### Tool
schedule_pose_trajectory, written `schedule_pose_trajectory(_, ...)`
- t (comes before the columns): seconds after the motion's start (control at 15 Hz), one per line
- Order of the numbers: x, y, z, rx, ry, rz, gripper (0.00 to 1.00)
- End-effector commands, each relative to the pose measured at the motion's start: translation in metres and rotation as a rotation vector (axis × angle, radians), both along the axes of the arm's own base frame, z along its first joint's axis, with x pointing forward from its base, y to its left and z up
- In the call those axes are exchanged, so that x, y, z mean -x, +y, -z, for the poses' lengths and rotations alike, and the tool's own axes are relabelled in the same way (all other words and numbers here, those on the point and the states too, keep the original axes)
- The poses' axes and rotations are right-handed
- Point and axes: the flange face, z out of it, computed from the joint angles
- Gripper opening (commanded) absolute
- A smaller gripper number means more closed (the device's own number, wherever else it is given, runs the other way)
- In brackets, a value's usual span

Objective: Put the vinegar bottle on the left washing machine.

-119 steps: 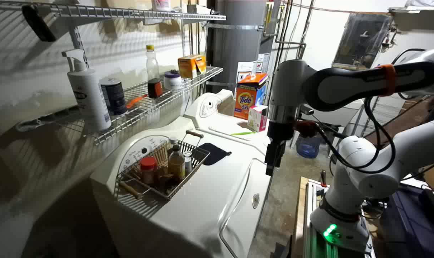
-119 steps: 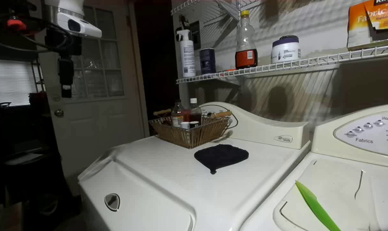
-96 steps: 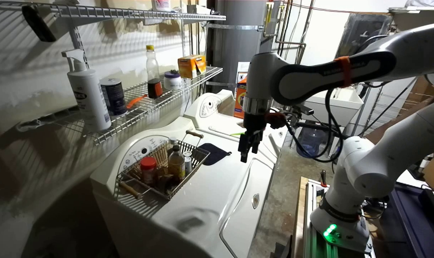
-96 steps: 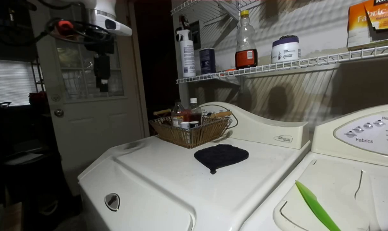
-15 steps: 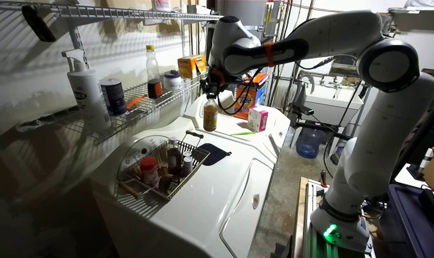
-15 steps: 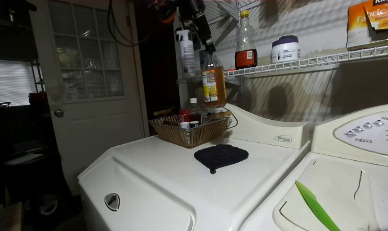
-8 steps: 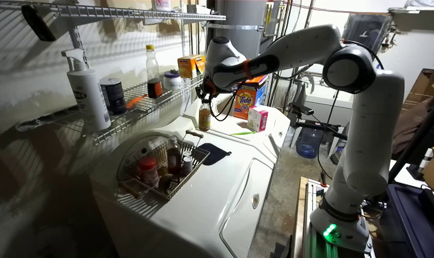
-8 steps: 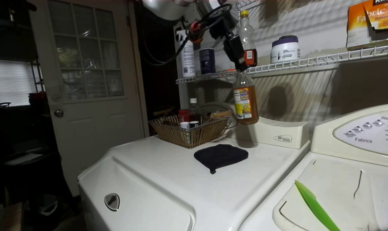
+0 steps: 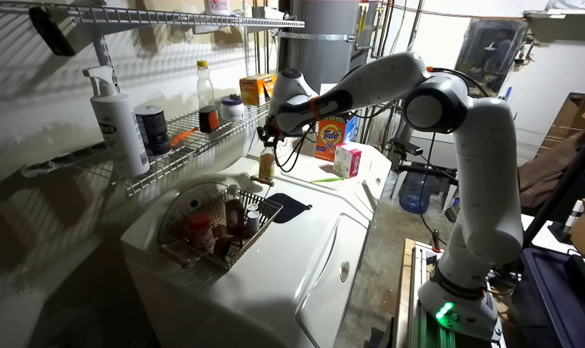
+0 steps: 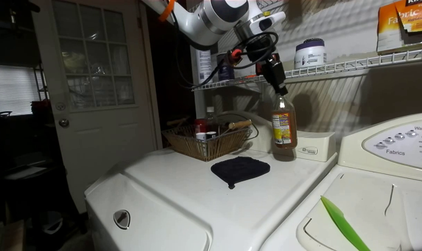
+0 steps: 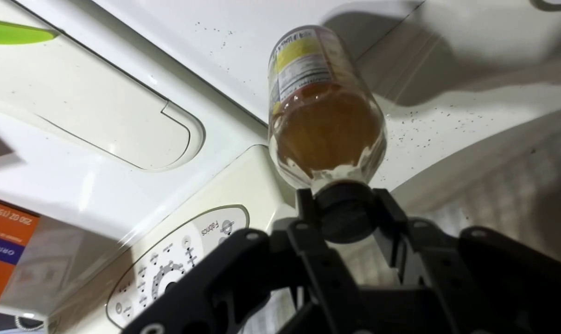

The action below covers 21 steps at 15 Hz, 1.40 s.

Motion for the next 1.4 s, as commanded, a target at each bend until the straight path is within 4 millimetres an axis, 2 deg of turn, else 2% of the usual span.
schedule_pose_trajectory(0.0, -0.018, -0.006, 0.002, -0.002, -0.043, -0.024, 0.09)
schedule_pose_trajectory(0.47, -0.022, -0.020, 0.035, 0.032, -0.028, -0.042, 0.09)
schedule_pose_trajectory(0.73, -0.022, -0.020, 0.041, 0.044, -0.018, -0.071, 0.09)
schedule_pose_trajectory(0.8, -0.023, -0.020, 0.040, 0.044, -0.018, -0.075, 0.51)
schedule_pose_trajectory(0.87, -0.023, -0.019, 0.040, 0.045, -0.017, -0.079, 0.62)
schedule_pose_trajectory(1.0, -0.024, -0.016, 0.031, 0.052, -0.027, -0.087, 0.75)
schedule_pose_trajectory(1.2, -0.020, -0.007, 0.007, 0.053, 0.000, -0.103, 0.95)
schedule_pose_trajectory(1.33, -0.008, 0.004, -0.008, 0.046, 0.085, -0.120, 1.00)
